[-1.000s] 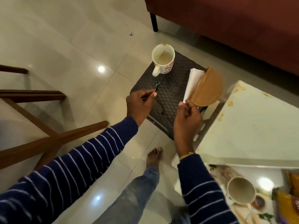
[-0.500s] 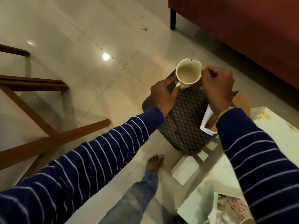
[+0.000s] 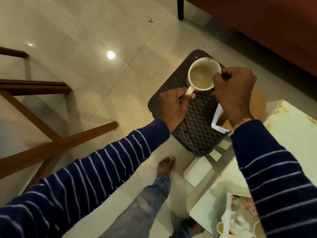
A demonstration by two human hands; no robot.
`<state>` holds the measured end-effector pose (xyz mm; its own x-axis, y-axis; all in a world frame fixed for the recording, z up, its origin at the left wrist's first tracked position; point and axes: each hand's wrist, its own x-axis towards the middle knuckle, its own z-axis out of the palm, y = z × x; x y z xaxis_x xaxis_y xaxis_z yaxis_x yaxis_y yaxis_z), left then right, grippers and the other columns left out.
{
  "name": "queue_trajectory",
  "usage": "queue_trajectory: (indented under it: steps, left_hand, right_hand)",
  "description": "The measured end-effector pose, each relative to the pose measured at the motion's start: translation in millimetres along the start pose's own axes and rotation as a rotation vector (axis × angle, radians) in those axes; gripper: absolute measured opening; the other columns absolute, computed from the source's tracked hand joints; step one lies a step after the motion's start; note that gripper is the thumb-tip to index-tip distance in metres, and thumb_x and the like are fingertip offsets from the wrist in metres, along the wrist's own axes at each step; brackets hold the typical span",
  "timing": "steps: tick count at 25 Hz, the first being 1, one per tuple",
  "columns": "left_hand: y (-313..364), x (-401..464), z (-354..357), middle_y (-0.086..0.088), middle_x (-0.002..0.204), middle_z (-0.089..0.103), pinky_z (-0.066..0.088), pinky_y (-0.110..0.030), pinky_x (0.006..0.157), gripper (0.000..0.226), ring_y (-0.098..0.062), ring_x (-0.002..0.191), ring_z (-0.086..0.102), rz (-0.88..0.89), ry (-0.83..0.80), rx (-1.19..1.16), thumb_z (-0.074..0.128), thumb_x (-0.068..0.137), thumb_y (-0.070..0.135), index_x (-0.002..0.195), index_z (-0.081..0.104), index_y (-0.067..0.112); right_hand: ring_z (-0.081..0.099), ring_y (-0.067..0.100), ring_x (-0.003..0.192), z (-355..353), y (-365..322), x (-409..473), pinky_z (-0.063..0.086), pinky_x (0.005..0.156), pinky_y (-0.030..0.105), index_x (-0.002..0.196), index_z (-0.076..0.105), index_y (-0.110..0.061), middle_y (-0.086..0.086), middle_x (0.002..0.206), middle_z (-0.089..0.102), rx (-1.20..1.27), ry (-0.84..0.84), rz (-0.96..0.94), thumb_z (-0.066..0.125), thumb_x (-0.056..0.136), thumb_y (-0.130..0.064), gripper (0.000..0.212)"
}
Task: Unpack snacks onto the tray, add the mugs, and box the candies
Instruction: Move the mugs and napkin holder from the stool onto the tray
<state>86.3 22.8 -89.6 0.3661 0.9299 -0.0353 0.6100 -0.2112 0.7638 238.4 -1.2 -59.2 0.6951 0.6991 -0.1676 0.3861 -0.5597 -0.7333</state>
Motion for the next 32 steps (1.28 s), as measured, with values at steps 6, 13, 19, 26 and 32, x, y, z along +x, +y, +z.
queue_trajectory:
  steps: [6,13,19,26,32]
  left_hand:
    - [20,-124,-29,-0.008,0.082,0.076,0.055,-0.026,0.063,0.011,-0.015,0.072,0.07,0.104,-0.15,-0.031,0.073,0.089,0.011,0.096,0.077,0.004]
    - [42,-296,-62,0.007,0.094,0.076,0.049,-0.008,0.077,0.016,-0.002,0.086,0.068,0.094,-0.585,-0.022,0.064,0.094,0.027,0.098,0.075,0.016]
    - [47,-401,-35,0.009,0.105,0.076,0.052,-0.012,0.086,0.022,0.002,0.098,0.067,0.144,-0.81,0.044,0.068,0.094,0.03,0.111,0.073,0.017]
    - [71,-414,54,-0.009,0.103,0.076,0.057,-0.028,0.085,0.038,-0.019,0.094,0.071,0.219,-0.908,0.094,0.053,0.098,0.036,0.108,0.072,0.005]
    - [67,-396,105,-0.013,0.11,0.075,0.056,-0.036,0.089,0.027,-0.026,0.102,0.071,0.246,-0.847,0.112,0.069,0.093,0.018,0.114,0.071,0.002]
  right_hand:
    - [0.061,-0.005,0.065,-52,24,-139,0.043,0.063,0.0,0.087,0.077,-0.013,-0.007,0.072,0.069,0.141,0.117,0.145,0.065,0.087,-0.016,0.012]
    - [0.067,0.002,0.063,-113,94,-338,0.058,0.067,0.022,0.084,0.077,-0.012,-0.012,0.072,0.071,0.113,0.088,0.364,0.069,0.089,-0.017,0.01]
    - [0.061,-0.002,0.052,-155,162,-448,0.038,0.058,0.001,0.068,0.071,-0.024,-0.017,0.055,0.063,0.013,0.118,0.562,0.072,0.086,-0.019,0.019]
    - [0.067,0.017,0.057,-177,251,-462,0.055,0.066,0.031,0.06,0.065,-0.021,-0.008,0.055,0.067,0.072,0.26,0.68,0.066,0.087,-0.023,0.028]
    - [0.066,0.002,0.055,-172,285,-426,0.048,0.066,0.019,0.059,0.061,-0.024,-0.018,0.051,0.062,0.124,0.285,0.712,0.065,0.088,-0.024,0.029]
